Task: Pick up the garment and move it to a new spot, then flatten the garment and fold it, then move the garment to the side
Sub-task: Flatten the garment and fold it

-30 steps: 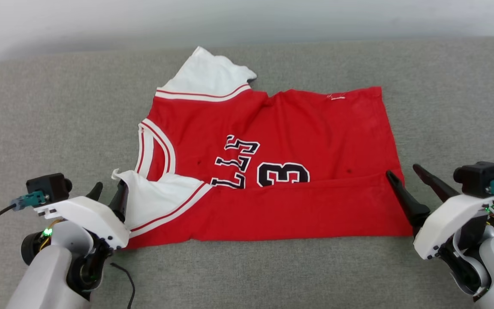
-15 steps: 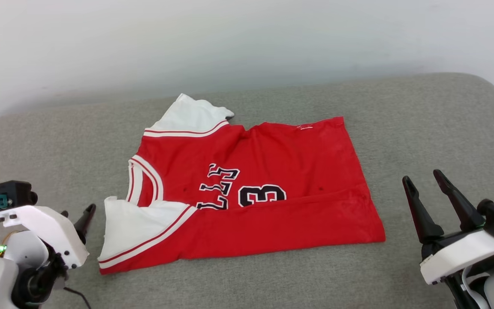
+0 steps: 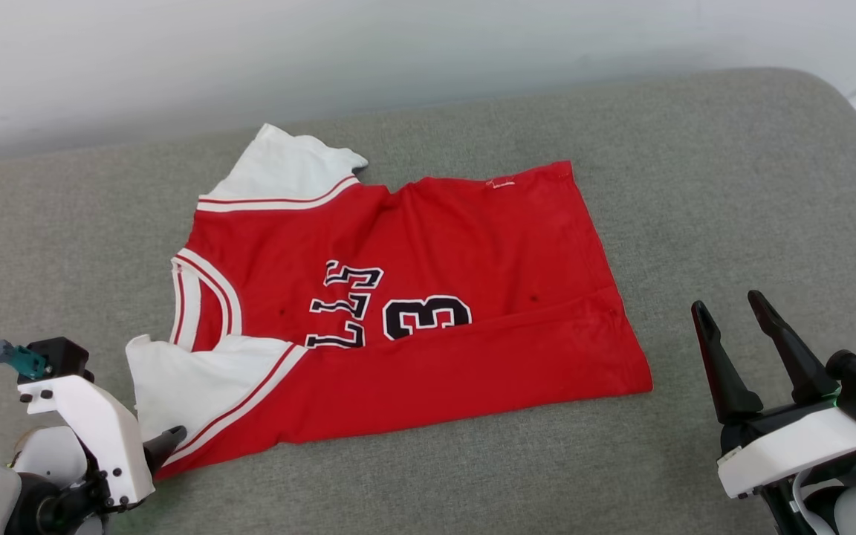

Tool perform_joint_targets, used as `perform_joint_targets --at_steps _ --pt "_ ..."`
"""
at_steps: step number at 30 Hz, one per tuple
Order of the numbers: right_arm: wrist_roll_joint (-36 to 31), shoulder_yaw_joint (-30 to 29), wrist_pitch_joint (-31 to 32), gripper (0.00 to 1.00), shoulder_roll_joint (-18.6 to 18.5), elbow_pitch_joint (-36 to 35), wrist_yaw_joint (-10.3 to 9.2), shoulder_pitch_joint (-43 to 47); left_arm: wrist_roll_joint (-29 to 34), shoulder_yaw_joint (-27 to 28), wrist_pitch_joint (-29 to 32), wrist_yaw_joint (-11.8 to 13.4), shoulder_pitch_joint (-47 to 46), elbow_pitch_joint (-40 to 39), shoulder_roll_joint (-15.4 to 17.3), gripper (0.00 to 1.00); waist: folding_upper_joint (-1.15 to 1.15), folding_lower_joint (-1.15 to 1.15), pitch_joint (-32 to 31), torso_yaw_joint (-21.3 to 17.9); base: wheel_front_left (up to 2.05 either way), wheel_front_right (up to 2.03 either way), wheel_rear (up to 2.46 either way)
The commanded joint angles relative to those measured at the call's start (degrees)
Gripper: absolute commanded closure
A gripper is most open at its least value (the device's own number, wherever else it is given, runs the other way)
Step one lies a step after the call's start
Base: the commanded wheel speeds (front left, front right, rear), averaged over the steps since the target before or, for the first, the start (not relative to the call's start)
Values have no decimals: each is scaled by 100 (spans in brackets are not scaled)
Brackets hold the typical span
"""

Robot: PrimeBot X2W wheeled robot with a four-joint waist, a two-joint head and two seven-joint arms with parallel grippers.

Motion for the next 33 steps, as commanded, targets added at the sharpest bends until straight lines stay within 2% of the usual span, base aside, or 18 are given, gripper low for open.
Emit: perform_joint_targets --at_steps 1,6,7,8,9,16,20,25,28,33 --pt "29 -17 28 0 35 -29 -2 -9 7 -36 30 16 43 53 -12 0 0 1 132 -53 0 0 0" --pt "95 -72 80 0 2 7 -2 -60 -307 -236 330 -59 191 396 -383 0 0 1 256 -79 0 0 0" --pt "104 -93 99 0 -24 19 -2 -61 -378 -250 353 -95 212 431 -458 54 0 1 260 -76 0 0 0" --pt "148 -123 143 0 -36 24 -2 -56 -415 -256 329 -131 215 444 -511 74 0 1 263 -64 0 0 0" --pt "191 -152 186 0 -58 26 -2 -56 -421 -255 268 -170 197 459 -539 100 0 1 264 -49 0 0 0" --pt "690 -308 796 0 -338 54 -2 -160 -230 -155 -191 -391 -128 504 -465 100 0 1 184 119 0 0 0" --pt "1025 -346 1439 0 -566 206 -2 -307 -149 -73 -362 -439 -318 340 -369 100 0 1 172 216 0 0 0" --pt "1511 -140 2914 0 -844 630 -1 -650 -39 -85 -369 -389 -466 -92 -294 100 0 1 296 383 0 0 0" --pt "1691 98 3594 0 -935 835 -1 -892 34 -125 -314 -331 -576 -360 -272 100 0 1 450 494 0 0 0" --pt "1857 324 4060 0 -839 1104 -2 -1213 114 -196 -255 -242 -700 -643 -304 100 0 1 677 615 0 0 0"
